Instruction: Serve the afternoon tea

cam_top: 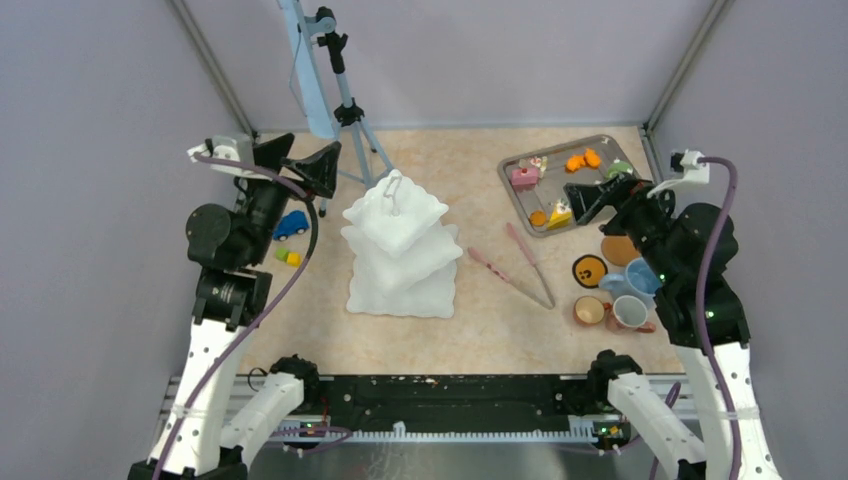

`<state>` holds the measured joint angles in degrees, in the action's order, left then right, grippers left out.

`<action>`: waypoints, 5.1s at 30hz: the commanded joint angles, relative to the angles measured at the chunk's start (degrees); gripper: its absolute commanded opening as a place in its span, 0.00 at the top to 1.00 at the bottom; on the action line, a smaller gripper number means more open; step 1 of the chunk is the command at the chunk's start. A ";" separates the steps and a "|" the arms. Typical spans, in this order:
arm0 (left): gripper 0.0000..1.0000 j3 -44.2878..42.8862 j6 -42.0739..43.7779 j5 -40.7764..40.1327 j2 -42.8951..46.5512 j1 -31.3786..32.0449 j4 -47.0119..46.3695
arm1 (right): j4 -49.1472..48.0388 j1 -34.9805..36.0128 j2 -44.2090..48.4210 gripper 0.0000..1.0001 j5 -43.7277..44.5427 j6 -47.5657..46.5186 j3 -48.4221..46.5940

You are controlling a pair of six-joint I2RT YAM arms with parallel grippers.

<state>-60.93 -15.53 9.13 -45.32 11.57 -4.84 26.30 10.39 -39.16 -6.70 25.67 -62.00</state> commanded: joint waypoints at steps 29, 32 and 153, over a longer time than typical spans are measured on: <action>0.01 11.72 4.07 -2.27 1.07 2.66 -7.76 | -9.68 10.46 -34.12 0.07 9.32 3.02 18.71; 0.01 12.25 3.85 -2.56 1.45 2.64 -7.89 | -12.27 4.38 -32.79 0.15 2.53 5.19 22.22; 0.01 15.26 1.55 -1.40 5.11 8.80 -8.27 | -90.40 54.23 -54.01 0.04 37.39 -4.29 55.60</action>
<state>-45.63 -13.61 7.27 -40.05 20.01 -10.26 -60.75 61.04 -85.58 24.69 20.97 -4.82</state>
